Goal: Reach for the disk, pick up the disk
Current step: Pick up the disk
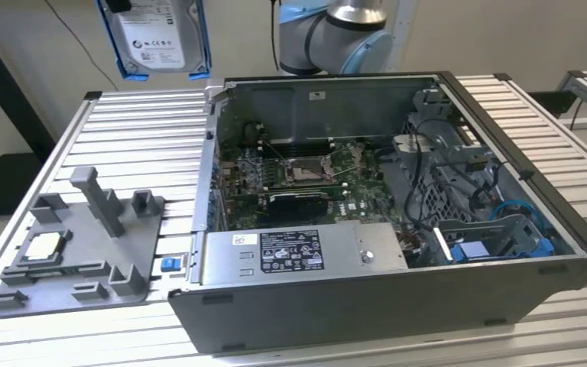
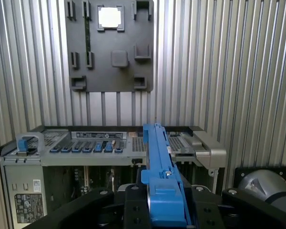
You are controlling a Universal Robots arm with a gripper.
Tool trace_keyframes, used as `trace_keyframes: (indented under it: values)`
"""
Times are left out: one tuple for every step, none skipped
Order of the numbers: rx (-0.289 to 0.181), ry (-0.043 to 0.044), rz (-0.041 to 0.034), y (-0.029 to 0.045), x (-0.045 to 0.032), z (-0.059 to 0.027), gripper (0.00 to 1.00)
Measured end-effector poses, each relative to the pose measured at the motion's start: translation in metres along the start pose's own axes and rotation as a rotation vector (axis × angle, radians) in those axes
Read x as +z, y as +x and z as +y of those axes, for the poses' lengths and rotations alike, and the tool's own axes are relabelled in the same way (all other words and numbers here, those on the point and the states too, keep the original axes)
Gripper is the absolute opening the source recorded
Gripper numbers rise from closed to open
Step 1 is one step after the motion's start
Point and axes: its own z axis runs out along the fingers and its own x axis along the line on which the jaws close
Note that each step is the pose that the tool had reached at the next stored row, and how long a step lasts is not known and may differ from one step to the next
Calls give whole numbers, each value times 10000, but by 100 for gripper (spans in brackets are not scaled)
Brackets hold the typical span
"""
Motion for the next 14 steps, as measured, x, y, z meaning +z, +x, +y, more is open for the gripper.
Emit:
trace_keyframes:
  values:
    - [-4,-2,0,0,0,-7,0]
    - [-7,-1,-1,0,1,-15,0]
    - [-11,-2,-1,0,4,-28,0]
    - [-18,-2,-2,0,6,-42,0]
    - [-25,-3,-3,0,8,-58,0]
    - [-29,-2,-4,0,11,-77,0]
    - [-34,-3,-5,-1,14,-99,0]
    - [-39,-3,-6,-1,18,-124,0]
    - [-44,-4,-6,-1,21,-153,0]
    - [-47,-5,-6,-1,25,-183,0]
    - [-51,-5,-6,-2,30,-216,0]
    - [-55,-5,-7,-2,35,-252,0]
    - [-59,-5,-8,-2,40,-286,0]
    - [-63,-5,-9,-2,46,-322,0]
